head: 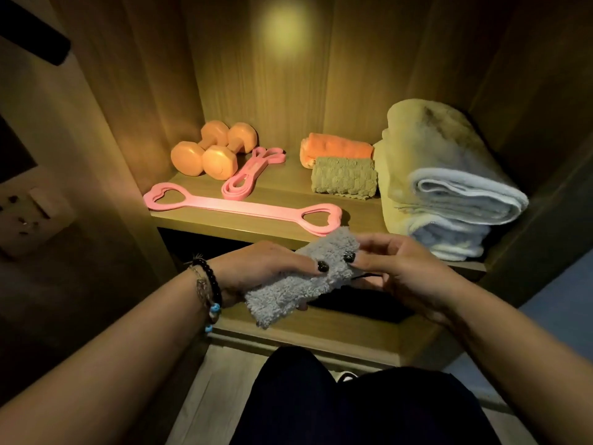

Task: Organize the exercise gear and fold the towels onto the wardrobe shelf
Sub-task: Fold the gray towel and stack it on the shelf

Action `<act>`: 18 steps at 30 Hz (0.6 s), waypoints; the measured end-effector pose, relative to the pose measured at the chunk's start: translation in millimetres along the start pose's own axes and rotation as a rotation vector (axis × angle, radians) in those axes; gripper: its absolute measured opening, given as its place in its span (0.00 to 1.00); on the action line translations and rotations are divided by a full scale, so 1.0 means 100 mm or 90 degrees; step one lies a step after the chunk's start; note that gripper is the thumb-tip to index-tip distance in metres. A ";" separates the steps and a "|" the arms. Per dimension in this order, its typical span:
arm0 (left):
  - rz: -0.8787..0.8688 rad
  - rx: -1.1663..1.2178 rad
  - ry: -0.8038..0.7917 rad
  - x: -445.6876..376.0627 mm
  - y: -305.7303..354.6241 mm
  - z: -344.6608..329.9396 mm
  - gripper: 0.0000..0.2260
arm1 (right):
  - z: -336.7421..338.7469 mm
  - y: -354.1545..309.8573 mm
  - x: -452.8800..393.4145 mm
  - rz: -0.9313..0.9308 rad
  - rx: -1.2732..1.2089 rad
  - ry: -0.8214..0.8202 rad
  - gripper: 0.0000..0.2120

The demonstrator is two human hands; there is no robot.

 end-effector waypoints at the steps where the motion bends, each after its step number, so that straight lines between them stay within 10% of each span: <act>1: -0.001 0.026 -0.008 -0.05 0.03 0.05 0.24 | 0.10 -0.12 -0.06 0.016 0.034 0.038 0.12; 8: -0.123 0.498 0.179 -0.61 0.50 0.67 0.04 | 0.70 -0.98 -0.66 0.011 0.081 0.198 0.06; 13: -0.234 0.454 0.380 -1.33 0.99 1.13 0.10 | 1.13 -1.47 -1.37 0.045 0.314 0.256 0.10; 18: -0.081 0.182 0.496 -1.87 1.01 1.47 0.15 | 1.32 -1.37 -1.96 -0.014 0.387 0.137 0.12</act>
Point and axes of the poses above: each hand's wrist, its own x-axis away from the middle knuckle, its own z-axis out of the back of the hand, y = z × x, the point moved 6 cm from there along -x, towards the middle knuckle, and after that the axes turned 9 degrees about -y, right-handed, at the moved point
